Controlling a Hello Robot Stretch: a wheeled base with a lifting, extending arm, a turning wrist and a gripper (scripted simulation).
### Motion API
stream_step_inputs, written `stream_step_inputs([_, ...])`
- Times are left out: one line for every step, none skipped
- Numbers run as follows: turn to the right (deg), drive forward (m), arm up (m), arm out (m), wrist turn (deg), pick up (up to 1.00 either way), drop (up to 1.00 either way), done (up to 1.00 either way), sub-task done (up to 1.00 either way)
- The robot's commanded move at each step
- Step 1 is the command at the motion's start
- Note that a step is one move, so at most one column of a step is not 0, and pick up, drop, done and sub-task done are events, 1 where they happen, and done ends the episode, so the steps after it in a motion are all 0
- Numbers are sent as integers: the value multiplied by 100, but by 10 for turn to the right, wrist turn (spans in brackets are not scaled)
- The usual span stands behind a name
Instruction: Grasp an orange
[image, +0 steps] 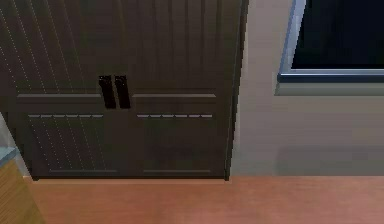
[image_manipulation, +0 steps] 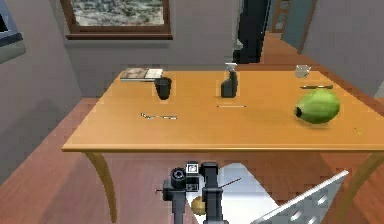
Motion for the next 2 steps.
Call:
stream_step_inputs([0,0,0,0,450,0,0,0,0])
stream_step_inputs([0,0,0,0,450,0,0,0,0])
